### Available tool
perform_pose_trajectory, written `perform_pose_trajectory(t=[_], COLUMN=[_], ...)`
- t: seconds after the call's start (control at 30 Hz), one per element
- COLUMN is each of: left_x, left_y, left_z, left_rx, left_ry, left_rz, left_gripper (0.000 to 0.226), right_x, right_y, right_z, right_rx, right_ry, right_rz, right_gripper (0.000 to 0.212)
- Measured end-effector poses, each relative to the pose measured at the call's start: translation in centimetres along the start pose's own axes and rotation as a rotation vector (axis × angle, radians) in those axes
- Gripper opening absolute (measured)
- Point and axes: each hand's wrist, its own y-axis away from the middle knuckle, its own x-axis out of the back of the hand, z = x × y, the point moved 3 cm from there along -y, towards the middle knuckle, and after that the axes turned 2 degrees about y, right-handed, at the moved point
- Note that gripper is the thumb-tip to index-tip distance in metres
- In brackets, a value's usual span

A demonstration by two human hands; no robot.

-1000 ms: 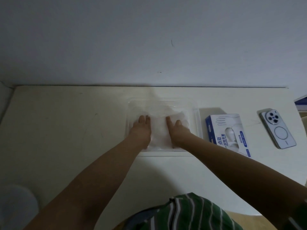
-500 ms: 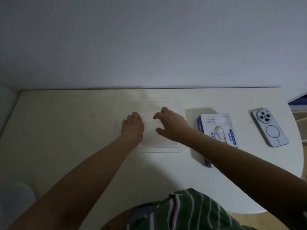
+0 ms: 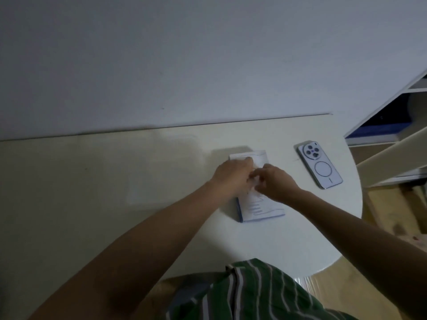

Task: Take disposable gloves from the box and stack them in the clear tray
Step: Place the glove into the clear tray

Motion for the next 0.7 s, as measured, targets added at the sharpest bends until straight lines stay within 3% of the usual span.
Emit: perform_pose_trajectory(t=[0.1, 0.33, 0.57, 0.7], left_x=[-4.1, -6.1, -6.5, -6.5], left_y=[-1.0, -1.8, -2.1, -2.2], left_z=[-0.4, -1.5, -1.9, -1.9], left_rx=[0.151, 0.243, 0.286, 0.309], left_ry=[0.081, 0.223, 0.242, 0.238], left_rz=[-0.165, -0.131, -0.144, -0.145], left_gripper=[0.065, 0.091, 0.098, 0.099], right_x=[-1.5, -1.9, 0.2, 2.0], right_y=[0.1, -0.6, -1.1, -0.7], right_z=[0.9, 0.7, 2.7, 4.1], right_rx=[0.013, 0.104, 0.127, 0.072], right_ry=[-0.013, 0.094, -0.382, -0.838], right_rz=[0.040, 0.124, 0.161, 0.268], right_gripper=[0.042, 0.024, 0.006, 0.008])
